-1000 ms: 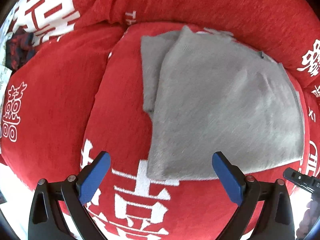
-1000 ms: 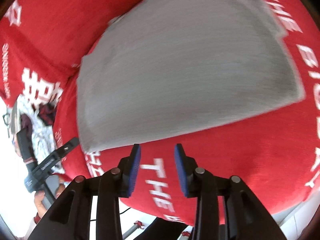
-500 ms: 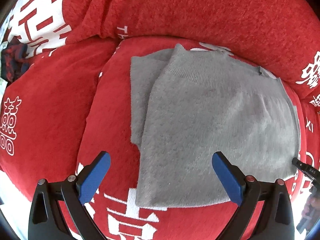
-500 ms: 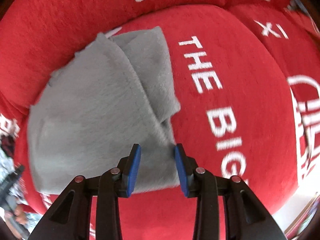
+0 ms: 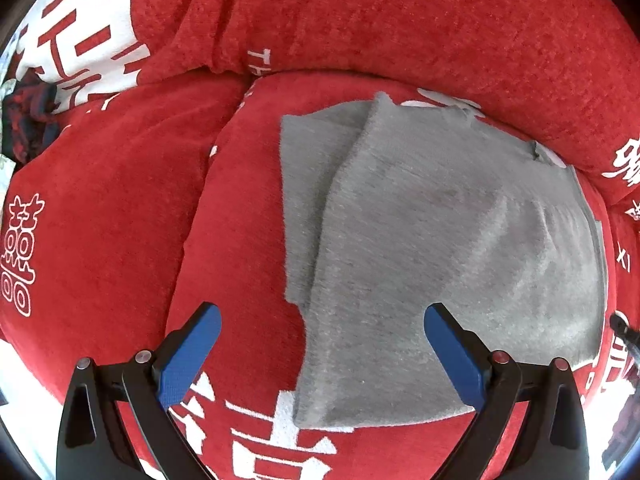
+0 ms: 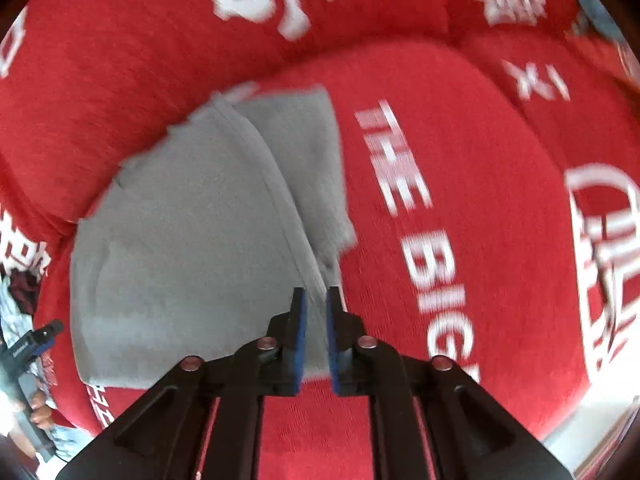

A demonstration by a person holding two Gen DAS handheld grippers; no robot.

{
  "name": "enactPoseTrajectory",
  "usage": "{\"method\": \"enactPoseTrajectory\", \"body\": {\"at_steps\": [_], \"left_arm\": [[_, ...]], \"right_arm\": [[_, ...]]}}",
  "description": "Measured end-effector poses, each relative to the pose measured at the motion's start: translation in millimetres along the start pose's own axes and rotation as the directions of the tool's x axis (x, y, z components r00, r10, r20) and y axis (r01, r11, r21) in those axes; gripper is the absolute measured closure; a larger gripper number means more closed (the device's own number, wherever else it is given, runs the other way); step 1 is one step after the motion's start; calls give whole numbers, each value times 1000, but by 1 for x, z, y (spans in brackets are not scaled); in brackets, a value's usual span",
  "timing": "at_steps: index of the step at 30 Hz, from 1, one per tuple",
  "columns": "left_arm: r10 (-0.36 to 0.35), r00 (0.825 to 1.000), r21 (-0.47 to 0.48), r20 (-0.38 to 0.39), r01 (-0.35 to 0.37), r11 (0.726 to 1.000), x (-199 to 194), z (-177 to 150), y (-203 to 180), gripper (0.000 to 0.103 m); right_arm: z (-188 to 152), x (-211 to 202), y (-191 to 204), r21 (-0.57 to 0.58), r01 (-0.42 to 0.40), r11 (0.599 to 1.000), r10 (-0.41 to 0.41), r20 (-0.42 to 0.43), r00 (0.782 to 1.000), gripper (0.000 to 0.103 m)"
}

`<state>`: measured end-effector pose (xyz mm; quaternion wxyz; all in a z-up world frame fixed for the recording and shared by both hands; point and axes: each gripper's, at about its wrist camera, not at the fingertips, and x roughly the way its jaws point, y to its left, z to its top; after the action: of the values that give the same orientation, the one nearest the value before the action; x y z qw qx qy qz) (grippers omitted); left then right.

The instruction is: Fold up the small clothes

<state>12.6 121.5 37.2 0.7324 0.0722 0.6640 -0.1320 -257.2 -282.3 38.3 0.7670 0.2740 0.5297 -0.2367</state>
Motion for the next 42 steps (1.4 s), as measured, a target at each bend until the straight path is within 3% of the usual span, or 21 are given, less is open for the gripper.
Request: {"method": "enactPoseTrajectory", "body": {"at_steps": [1, 5, 10, 13, 17, 21, 24, 28, 32, 37, 42], "left_arm": [[3, 1000, -2, -1, -3, 1000, 0, 1, 1, 1], [-5, 1000, -8, 1, 5, 1000, -4, 1, 1, 1], [-12, 1000, 22, -12, 12, 1000, 1, -2, -2, 1], [-11, 1000, 24, -28, 12, 1000, 4, -6, -6, 1], [-12, 1000, 51, -22, 13, 999, 3, -12, -10, 1], [-3, 999, 41, -42, 5, 999, 10, -12, -6, 1], [-4, 999, 35, -36, 5, 999, 9, -12, -1, 1], [2, 999, 30, -44, -1, 1000, 11, -12, 6, 1], [-12, 999, 12, -44, 12, 1000, 11, -11, 10, 1], [-30, 999, 22, -42, 30, 999, 12, -8, 10, 1], [-44, 998, 19, -46, 45, 999, 11, -7, 17, 1]], "right_arm": [[8, 4, 3, -15, 2, 1000, -2, -7, 1000, 68], [25, 26, 4, 1, 23, 1000, -23, -79, 997, 68], [8, 27, -15, 77, -54, 996, 63, -127, 990, 68], [2, 33, -13, 36, -86, 996, 91, -180, 979, 97], [-2, 12, -9, -12, -92, 996, 89, -153, 984, 98], [-11, 29, -27, 57, -57, 997, 67, -209, 976, 98], [-14, 31, -31, 109, -51, 993, 72, -192, 979, 94], [-23, 20, -31, 161, 38, 986, -8, -185, 983, 72], [-38, -10, -14, 159, 54, 986, -36, -116, 993, 72], [-60, -22, 20, 156, -59, 986, 76, -104, 992, 65], [-85, 3, 66, 155, -199, 968, 229, -206, 952, 64]]}}
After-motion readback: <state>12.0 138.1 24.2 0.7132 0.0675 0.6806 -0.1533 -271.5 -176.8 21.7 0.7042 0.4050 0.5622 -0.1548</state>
